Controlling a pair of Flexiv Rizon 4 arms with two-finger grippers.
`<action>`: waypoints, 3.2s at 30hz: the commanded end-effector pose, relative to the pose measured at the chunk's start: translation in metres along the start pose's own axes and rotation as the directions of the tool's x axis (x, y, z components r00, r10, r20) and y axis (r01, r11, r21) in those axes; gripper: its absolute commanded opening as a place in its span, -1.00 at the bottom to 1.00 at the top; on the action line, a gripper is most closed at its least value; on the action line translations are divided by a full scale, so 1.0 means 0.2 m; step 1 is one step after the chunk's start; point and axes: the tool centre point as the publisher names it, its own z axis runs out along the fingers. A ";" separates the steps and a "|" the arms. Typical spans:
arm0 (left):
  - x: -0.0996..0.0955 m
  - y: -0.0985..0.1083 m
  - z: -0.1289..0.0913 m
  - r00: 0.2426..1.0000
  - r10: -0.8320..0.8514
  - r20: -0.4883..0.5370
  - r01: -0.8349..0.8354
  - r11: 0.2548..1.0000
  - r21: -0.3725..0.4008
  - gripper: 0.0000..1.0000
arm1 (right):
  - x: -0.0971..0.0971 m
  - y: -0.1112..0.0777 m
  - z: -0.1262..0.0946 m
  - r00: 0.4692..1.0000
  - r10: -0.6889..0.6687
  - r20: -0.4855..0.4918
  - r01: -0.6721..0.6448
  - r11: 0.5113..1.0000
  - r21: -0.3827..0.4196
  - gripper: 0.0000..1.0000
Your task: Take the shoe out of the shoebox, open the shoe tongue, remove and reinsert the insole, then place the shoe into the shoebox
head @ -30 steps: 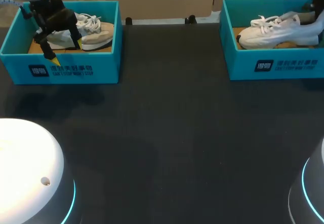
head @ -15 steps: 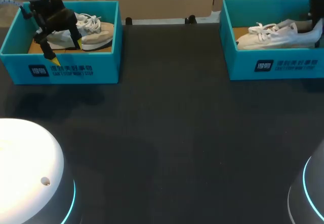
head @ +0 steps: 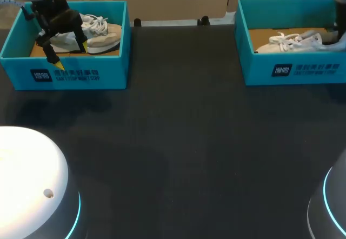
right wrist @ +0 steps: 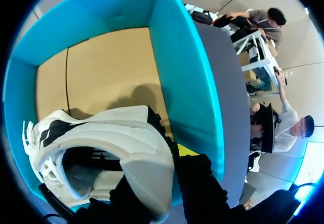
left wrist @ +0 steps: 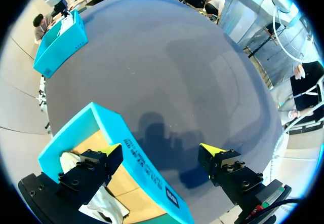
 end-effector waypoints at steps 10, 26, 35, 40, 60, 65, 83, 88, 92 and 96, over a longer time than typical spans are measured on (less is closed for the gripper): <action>0.00 0.00 0.00 1.000 0.001 -0.003 -0.001 1.000 -0.001 1.00 | 0.07 0.00 0.06 1.000 -0.021 0.012 0.022 0.999 -0.031 -1.00; 0.00 0.00 0.00 1.000 0.001 -0.003 -0.001 1.000 -0.001 1.00 | 0.11 -0.01 0.19 0.998 -0.049 -0.041 0.049 0.999 -0.008 -1.00; 0.00 0.00 0.00 1.000 0.001 -0.003 -0.001 1.000 -0.001 1.00 | 0.08 0.00 0.19 0.996 -0.056 -0.068 0.056 0.998 -0.007 -0.27; 0.00 0.00 0.00 1.000 0.001 -0.003 -0.001 1.000 -0.001 1.00 | 0.07 0.01 0.20 0.996 -0.060 -0.063 0.060 0.998 0.000 0.00; 0.00 0.00 0.00 1.000 0.001 -0.003 -0.001 1.000 -0.001 1.00 | 0.06 -0.13 -0.26 0.993 -0.039 -0.111 0.029 0.995 -0.091 1.00; 0.00 0.00 0.00 1.000 0.001 -0.003 -0.001 1.000 -0.001 1.00 | 0.05 -0.19 -0.42 0.990 -0.025 -0.140 0.014 0.997 -0.078 1.00; 0.00 0.00 0.00 1.000 0.001 -0.003 -0.001 1.000 -0.001 1.00 | 0.09 -0.66 -0.75 0.974 0.001 -0.227 -0.008 1.000 -0.027 1.00; 0.00 0.00 0.00 1.000 0.001 -0.003 -0.001 1.000 -0.001 1.00 | 0.11 -0.78 -0.80 0.971 0.016 -0.240 -0.024 0.999 -0.030 1.00; 0.00 0.00 0.00 1.000 0.001 -0.003 -0.001 1.000 -0.001 1.00 | 0.12 -0.84 -0.82 0.971 0.022 -0.236 -0.028 0.999 -0.022 1.00; 0.00 0.00 0.00 1.000 0.001 -0.003 -0.001 1.000 -0.001 1.00 | 0.15 -0.89 -0.83 0.976 0.015 -0.217 -0.021 1.000 -0.024 1.00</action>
